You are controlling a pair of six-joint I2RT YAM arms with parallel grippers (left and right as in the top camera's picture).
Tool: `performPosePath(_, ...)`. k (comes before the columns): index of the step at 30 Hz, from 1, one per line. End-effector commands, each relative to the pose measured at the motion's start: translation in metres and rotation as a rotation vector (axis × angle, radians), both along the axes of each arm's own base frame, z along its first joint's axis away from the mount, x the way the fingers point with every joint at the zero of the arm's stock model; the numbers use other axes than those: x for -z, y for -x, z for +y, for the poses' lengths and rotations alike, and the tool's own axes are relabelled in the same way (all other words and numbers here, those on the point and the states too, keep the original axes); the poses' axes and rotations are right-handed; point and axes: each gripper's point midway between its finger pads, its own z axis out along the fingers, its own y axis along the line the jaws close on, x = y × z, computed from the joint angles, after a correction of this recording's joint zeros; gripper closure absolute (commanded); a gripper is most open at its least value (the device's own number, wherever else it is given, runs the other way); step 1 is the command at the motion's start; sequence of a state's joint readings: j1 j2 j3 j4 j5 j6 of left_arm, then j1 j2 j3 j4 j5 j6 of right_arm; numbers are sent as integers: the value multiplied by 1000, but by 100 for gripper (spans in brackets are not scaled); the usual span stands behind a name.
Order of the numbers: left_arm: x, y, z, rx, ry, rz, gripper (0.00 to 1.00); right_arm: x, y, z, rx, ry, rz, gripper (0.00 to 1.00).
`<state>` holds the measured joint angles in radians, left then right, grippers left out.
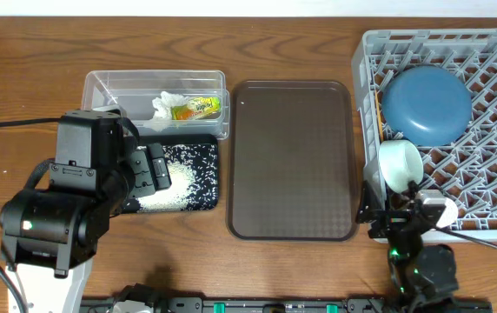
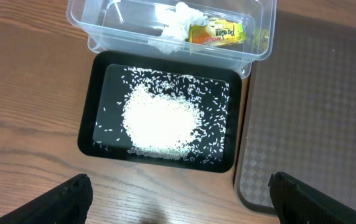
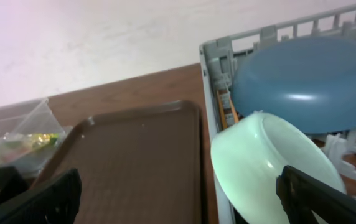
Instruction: Sort waste into correct bins and load items into the dishwasher rack
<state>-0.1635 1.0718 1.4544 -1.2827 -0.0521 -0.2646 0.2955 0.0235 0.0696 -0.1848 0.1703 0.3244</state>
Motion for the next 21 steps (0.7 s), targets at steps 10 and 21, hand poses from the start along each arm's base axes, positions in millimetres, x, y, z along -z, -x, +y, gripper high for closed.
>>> performPosePath(10,-2,-1,3,-13,-5,-8,7,-5,-5,0,2,-18,-82,1)
performPosePath(21,-2,-1,3,-13,-5,-7,7,-4,-5,0,2,-17,-80,1)
